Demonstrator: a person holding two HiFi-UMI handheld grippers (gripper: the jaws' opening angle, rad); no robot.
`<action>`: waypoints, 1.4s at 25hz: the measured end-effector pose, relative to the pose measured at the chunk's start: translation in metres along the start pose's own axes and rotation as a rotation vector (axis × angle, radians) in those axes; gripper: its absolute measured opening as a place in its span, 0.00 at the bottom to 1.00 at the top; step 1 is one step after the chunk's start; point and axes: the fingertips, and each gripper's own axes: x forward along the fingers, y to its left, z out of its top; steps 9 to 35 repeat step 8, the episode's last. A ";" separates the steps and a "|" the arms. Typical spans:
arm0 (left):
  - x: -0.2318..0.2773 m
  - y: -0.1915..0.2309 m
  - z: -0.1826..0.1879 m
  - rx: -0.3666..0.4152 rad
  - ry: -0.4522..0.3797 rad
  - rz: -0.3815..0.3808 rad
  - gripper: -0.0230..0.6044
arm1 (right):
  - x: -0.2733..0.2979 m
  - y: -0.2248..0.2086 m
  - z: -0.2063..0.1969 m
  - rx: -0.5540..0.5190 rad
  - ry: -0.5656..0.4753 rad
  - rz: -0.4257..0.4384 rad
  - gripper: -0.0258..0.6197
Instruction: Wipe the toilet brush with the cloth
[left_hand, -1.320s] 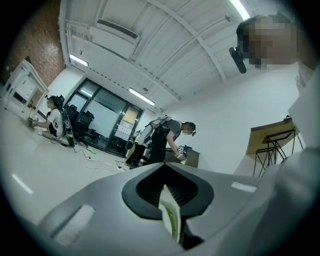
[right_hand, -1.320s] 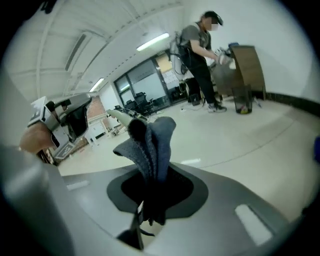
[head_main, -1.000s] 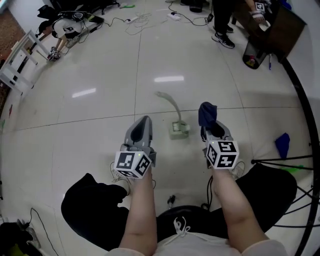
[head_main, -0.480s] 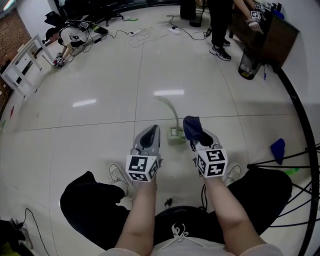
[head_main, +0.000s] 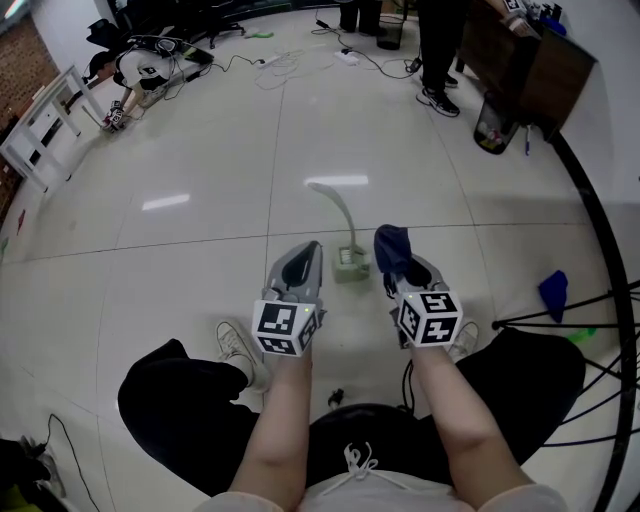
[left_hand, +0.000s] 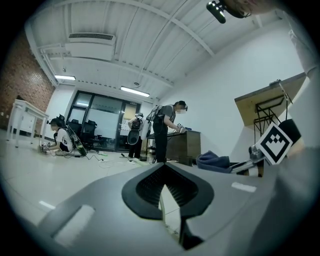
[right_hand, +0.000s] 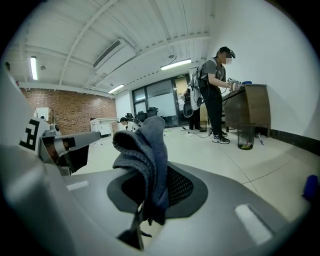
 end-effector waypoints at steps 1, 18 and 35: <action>0.000 -0.001 -0.001 -0.002 0.002 -0.002 0.05 | 0.000 0.000 -0.001 0.000 0.001 0.001 0.15; 0.001 -0.002 0.001 -0.028 0.015 -0.018 0.05 | 0.000 0.002 0.000 -0.004 0.002 0.007 0.15; 0.001 -0.002 0.001 -0.028 0.015 -0.018 0.05 | 0.000 0.002 0.000 -0.004 0.002 0.007 0.15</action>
